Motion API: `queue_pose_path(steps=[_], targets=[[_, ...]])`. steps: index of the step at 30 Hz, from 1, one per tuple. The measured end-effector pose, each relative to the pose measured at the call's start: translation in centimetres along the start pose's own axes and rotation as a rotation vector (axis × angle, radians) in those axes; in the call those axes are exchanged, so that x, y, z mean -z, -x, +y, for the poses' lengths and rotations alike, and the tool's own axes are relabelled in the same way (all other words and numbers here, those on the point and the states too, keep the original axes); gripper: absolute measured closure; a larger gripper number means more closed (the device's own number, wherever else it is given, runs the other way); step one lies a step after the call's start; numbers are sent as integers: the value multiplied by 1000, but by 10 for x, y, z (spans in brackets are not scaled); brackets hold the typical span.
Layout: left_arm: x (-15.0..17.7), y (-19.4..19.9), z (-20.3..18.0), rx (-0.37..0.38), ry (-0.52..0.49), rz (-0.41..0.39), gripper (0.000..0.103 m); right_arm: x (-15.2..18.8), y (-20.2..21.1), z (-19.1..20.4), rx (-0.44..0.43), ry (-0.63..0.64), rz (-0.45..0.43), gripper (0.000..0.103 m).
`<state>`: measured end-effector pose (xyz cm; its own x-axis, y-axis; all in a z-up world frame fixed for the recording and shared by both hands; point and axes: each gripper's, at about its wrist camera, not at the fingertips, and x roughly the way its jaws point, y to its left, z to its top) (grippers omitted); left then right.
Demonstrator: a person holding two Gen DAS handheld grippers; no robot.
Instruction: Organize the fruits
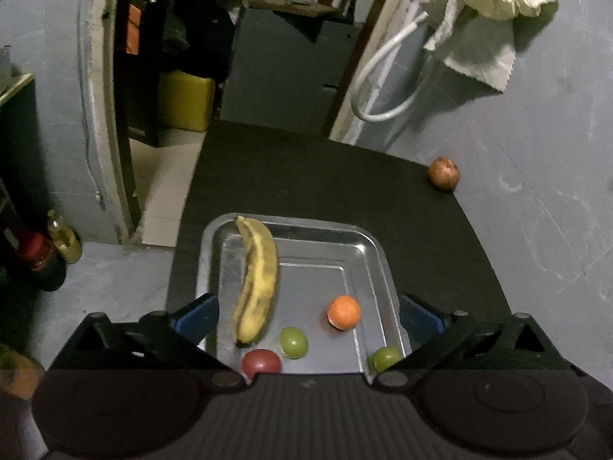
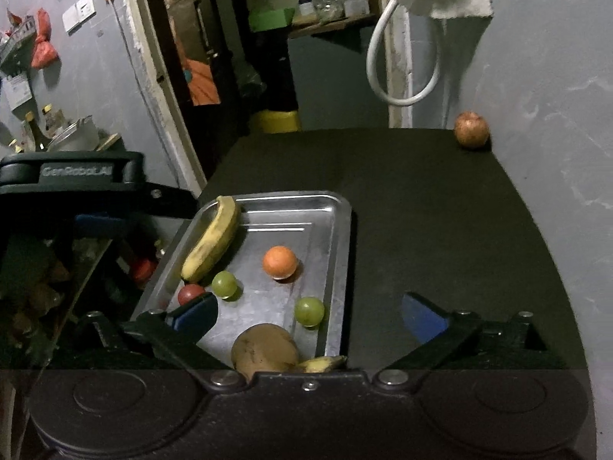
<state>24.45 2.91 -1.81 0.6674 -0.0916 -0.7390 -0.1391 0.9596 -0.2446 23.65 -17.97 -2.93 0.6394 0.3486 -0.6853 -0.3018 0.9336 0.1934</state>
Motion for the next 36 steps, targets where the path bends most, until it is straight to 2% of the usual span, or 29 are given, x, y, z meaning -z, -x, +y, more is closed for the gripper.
queue_pose_path(steps=[9,19,28,36], targets=[[12,30,13,-89,7,-47,1,7,32,5,138,-51,-65,1],[40,65,33,-61,13,14,1,22,67,26,225,-86,-133,1],[59,105,50,-50,-5,-2,1,40,109,52,249,-97,-207,1],[87,139,45,-11,-95,-21,1,74,149,71,260,-127,-258,1]])
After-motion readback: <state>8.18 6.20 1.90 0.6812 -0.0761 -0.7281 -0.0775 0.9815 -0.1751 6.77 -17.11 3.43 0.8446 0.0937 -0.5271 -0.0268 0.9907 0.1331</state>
